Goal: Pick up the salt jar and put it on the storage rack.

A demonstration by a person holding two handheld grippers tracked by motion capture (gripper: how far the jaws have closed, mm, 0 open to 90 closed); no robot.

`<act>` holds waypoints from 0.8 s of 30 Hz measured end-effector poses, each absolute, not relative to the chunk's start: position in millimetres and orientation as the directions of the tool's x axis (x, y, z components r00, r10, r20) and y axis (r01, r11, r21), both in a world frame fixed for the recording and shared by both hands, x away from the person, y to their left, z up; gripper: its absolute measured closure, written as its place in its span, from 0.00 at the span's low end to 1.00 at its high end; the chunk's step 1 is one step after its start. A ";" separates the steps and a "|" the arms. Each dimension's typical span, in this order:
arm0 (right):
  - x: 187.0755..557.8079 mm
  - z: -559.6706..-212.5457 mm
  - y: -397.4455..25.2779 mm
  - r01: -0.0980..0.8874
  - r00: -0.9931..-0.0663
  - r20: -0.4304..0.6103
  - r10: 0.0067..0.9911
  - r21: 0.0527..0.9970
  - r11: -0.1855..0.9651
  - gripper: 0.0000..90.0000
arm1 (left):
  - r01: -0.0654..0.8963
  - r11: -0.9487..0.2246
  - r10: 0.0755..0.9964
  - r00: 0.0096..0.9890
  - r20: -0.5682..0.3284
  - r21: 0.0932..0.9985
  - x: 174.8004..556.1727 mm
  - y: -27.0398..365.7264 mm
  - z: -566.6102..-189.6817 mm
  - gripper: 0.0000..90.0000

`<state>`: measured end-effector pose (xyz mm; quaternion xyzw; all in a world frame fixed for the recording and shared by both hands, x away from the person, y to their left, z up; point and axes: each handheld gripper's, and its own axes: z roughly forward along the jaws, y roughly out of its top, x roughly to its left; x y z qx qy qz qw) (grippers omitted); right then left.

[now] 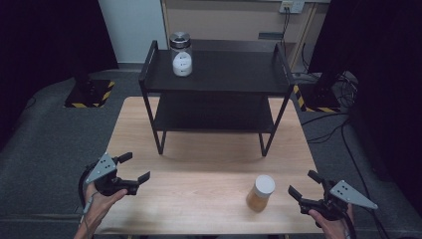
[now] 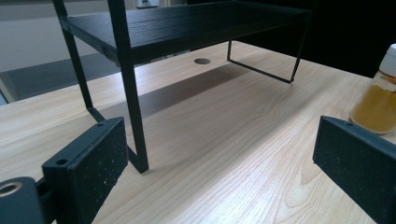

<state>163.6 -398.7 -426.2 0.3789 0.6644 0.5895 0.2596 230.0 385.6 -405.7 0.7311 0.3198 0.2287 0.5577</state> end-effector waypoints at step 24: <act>157.9 -428.7 -403.4 0.192 -0.559 0.107 0.822 0.981 0.004 0.07 | 0.220 -0.149 0.709 0.703 -0.051 0.964 239.1 377.2 -406.7 0.02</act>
